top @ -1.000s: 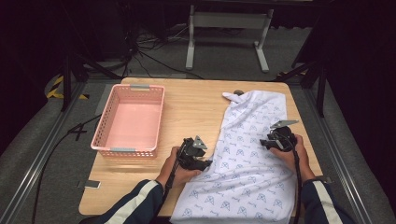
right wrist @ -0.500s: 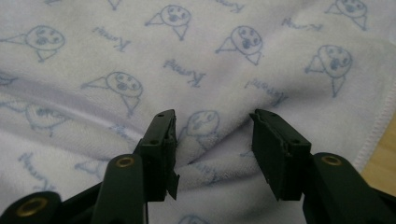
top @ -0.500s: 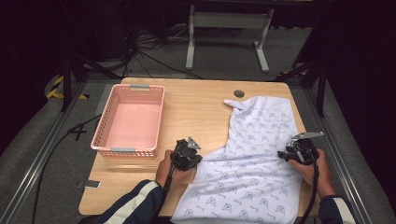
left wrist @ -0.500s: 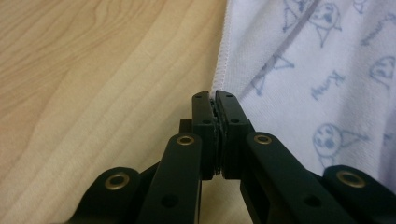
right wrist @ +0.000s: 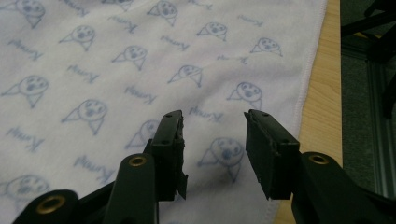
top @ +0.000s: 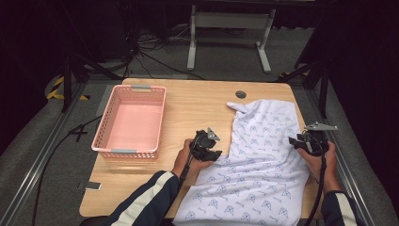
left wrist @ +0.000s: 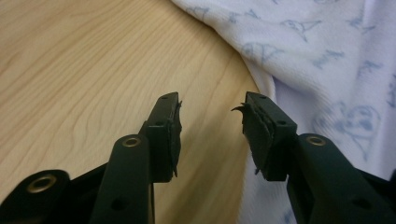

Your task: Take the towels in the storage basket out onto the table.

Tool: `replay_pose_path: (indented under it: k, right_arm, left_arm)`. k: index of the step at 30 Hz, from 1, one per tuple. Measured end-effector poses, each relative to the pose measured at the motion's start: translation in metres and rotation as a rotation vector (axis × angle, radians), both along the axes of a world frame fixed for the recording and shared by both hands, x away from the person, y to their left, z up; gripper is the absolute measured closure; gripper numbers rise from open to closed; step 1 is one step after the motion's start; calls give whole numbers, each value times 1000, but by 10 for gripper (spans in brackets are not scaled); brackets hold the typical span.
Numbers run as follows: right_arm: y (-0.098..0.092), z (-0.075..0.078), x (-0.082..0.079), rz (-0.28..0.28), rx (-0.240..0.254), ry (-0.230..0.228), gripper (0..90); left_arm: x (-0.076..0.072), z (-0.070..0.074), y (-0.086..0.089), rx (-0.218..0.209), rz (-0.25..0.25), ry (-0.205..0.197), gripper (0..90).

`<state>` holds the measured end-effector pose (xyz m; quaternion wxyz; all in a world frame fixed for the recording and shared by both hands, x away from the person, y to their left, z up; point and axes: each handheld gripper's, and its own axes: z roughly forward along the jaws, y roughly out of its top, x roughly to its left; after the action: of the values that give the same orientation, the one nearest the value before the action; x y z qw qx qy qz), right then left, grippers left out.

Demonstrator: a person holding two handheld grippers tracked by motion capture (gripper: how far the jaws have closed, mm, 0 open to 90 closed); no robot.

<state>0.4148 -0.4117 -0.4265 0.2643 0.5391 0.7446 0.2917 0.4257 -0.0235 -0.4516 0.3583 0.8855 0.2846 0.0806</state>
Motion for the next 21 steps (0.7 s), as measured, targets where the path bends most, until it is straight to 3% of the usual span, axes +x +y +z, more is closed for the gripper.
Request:
replay_pose_path:
  k: [1, 2, 6, 7, 9, 10, 11, 12, 14, 16, 18, 19, 20, 21]
  right_arm:
    - [-3, -2, 3, -5, 8, 3, 577]
    - [-4, -5, 6, -22, -21, 7, 582]
    - [-5, -13, 10, -15, -14, 50, 561]
    - [-5, -14, 10, -16, -22, 54, 559]
    - [-5, -16, 9, -4, -18, 67, 553]
    - [-5, -18, 9, -3, -50, 81, 538]
    - [-5, -19, 8, 4, -67, 77, 540]
    - [-6, -20, 6, 0, -47, 76, 539]
    - [-11, -20, 5, -5, -36, 82, 530]
    - [-14, -20, 5, -15, -11, 88, 533]
    - [-15, -20, 4, -9, -10, 91, 533]
    - [-15, -20, 3, -9, -13, 92, 540]
    - [-15, -20, 3, -9, -13, 92, 540]
    - [-14, -20, 3, -7, -16, 91, 540]
  left_arm:
    - [0, 0, 0, 0, 0, 0, 571]
    - [3, -4, -7, 40, -19, 0, 579]
    - [1, -8, -12, 27, -42, -1, 625]
    - [-2, -7, -13, 53, -67, -12, 625]
    - [-7, -6, -14, 66, -91, -32, 735]
    - [-8, -5, -13, 81, -100, -29, 796]
    - [-9, -6, -12, 85, -86, -54, 887]
    - [-8, -5, -11, 87, -86, -39, 897]
    - [-4, -5, -5, 64, -72, -17, 899]
    - [-1, -2, 3, -69, -109, 22, 896]
    - [-4, 3, 2, -89, -113, 8, 816]
    - [-6, 4, -3, -68, -164, 14, 764]
    - [-6, 4, -3, -68, -164, 14, 752]
    - [-7, 3, -7, -34, -179, 11, 752]
